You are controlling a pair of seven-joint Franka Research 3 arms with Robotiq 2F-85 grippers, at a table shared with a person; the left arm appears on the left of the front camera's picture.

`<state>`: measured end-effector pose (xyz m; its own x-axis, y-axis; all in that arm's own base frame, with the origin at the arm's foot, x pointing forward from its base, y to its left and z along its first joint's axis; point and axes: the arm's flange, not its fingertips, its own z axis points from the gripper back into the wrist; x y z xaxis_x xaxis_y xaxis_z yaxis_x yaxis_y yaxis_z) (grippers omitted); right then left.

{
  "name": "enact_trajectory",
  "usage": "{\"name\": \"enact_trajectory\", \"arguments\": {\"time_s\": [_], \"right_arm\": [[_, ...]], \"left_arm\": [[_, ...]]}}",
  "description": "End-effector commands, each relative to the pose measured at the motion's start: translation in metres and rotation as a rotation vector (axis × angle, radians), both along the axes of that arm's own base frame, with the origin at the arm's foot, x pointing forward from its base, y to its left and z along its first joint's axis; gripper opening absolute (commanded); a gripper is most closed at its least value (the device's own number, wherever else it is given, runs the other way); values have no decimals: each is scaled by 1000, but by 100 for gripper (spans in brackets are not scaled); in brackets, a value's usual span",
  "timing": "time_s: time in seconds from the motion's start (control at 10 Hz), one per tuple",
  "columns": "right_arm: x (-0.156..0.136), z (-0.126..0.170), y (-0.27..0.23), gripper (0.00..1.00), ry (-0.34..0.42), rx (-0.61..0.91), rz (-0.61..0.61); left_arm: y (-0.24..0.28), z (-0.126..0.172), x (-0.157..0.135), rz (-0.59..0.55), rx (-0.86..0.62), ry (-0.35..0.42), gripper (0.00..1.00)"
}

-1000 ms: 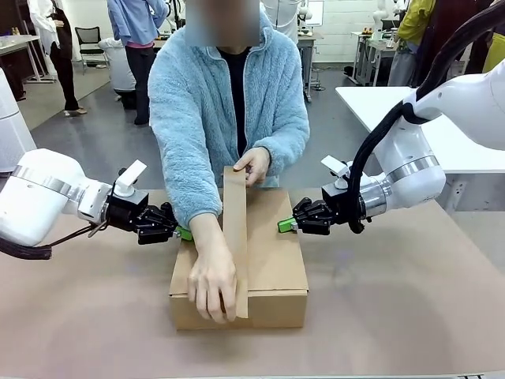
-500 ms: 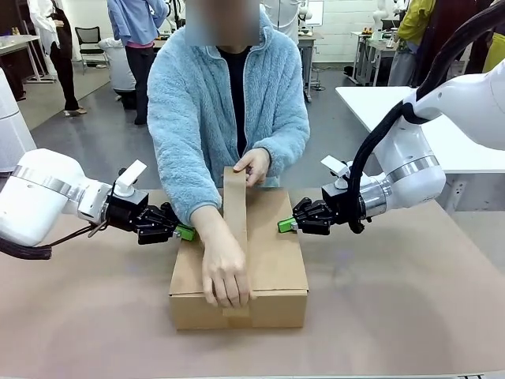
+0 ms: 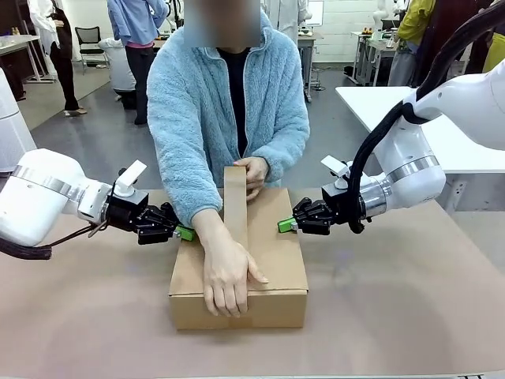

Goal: Wrap the clocks to prevent damage.
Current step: After the human seals the box with tape, release both hands from the side flaps of the Package Box.

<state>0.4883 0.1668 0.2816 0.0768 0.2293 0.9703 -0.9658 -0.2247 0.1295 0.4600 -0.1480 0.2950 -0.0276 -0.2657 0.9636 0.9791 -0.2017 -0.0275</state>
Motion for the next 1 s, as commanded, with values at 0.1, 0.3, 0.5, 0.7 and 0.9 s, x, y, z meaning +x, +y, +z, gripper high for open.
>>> {"name": "enact_trajectory", "arguments": {"time_s": [0.1,0.3,0.5,0.7,0.9], "right_arm": [[0,-4,1,1,3,-8,-8],[0,-4,1,1,3,-8,-8],[0,-4,1,1,3,-8,-8],[0,-4,1,1,3,-8,-8],[0,-4,1,1,3,-8,-8]], "left_arm": [[-2,-1,1,4,8,-6,1],[-2,-1,1,4,8,-6,1],[-2,-1,1,4,8,-6,1],[-2,-1,1,4,8,-6,1],[-2,-1,1,4,8,-6,1]]}}
